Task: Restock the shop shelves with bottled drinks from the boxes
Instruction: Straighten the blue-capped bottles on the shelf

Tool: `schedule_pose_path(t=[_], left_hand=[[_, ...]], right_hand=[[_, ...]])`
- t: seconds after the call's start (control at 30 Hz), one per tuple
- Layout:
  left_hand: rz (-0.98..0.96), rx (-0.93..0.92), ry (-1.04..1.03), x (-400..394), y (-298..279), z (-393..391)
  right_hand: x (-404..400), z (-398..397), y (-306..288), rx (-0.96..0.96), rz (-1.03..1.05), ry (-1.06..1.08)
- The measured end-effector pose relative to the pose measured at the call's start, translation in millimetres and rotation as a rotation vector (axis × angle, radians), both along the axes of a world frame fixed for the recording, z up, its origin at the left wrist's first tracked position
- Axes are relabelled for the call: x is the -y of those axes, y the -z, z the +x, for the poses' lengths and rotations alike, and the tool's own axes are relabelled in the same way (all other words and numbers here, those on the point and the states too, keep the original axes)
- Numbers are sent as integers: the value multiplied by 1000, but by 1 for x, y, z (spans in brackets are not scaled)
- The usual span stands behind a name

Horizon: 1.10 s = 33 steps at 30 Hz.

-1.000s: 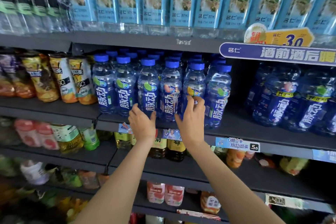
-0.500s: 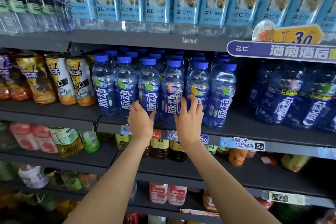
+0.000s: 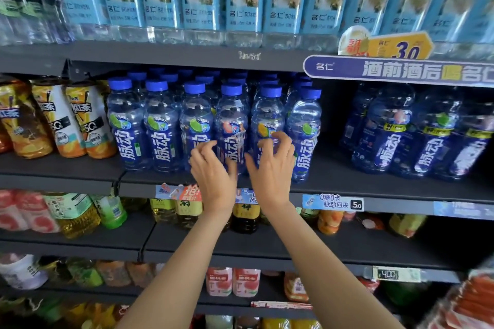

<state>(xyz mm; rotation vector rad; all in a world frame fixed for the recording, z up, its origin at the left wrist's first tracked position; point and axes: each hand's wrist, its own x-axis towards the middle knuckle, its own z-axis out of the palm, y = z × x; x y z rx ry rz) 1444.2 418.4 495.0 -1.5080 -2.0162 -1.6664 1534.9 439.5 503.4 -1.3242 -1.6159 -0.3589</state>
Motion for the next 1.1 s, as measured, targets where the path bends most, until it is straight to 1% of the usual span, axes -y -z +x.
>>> schedule_pose_path(t=[0.07, 0.13, 0.2, 0.3, 0.37, 0.47, 0.57, 0.7, 0.77, 0.83, 0.9, 0.93, 1.0, 1.1], left_hand=[[68, -64, 116, -1, -6, 26], [105, -117, 211, -3, -12, 54], [90, -145, 284, -7, -14, 82], [-14, -101, 322, -15, -10, 118], [-70, -42, 293, -20, -5, 133], [-75, 38, 233, -25, -6, 145], [-81, 68, 186, -28, -8, 151], [-64, 86, 163, -29, -5, 154], [-66, 105, 157, -28, -3, 154], [-53, 119, 127, -24, -1, 152], [-21, 93, 99, -19, 3, 148], [-14, 78, 86, -17, 5, 146], [-50, 50, 61, -9, 8, 137], [-102, 9, 33, 1, 9, 111]], right_hand=[[0, 36, -11, -109, 56, 16], [-3, 79, -20, -220, 42, 95], [-12, 122, -25, -330, -50, 181], [-30, 179, -27, -425, -248, 307], [-44, 207, -25, -451, -358, 343], [-61, 231, -20, -445, -461, 319], [-71, 237, -16, -422, -470, 319], [-68, 238, -16, -443, -485, 303], [-61, 238, -19, -438, -425, 312], [-51, 227, -20, -373, -281, 225], [-40, 204, -21, -298, -167, 19], [-36, 192, -21, -273, -154, -74], [-27, 167, -22, -228, -195, -216], [-21, 135, -25, -157, -279, -301]])
